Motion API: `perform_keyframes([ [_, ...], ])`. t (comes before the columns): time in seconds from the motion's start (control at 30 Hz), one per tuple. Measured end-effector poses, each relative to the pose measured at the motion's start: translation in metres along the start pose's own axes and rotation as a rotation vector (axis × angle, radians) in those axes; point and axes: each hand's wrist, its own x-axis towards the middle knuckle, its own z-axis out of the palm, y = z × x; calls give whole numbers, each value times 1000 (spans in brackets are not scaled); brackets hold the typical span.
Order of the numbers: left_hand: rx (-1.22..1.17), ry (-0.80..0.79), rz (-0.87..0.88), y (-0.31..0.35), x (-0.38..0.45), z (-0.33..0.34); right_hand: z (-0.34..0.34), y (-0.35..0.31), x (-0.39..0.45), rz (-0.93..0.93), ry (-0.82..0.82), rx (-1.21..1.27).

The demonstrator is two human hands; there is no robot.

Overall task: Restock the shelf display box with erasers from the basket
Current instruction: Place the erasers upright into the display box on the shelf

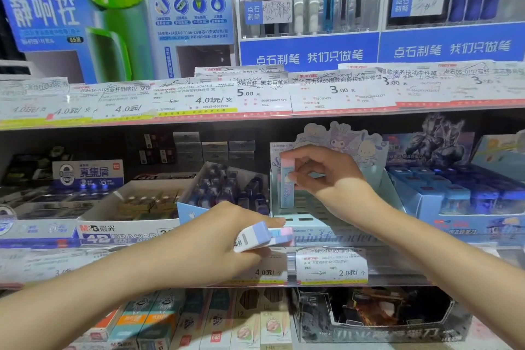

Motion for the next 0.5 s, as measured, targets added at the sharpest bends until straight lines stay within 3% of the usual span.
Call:
perform_keyframes([
  [0.23, 37, 8, -45, -4, 3, -1, 2, 3, 1, -1, 1, 47],
  [0.5, 61, 22, 42, 1, 8, -7, 1, 6, 0, 7, 31, 108],
])
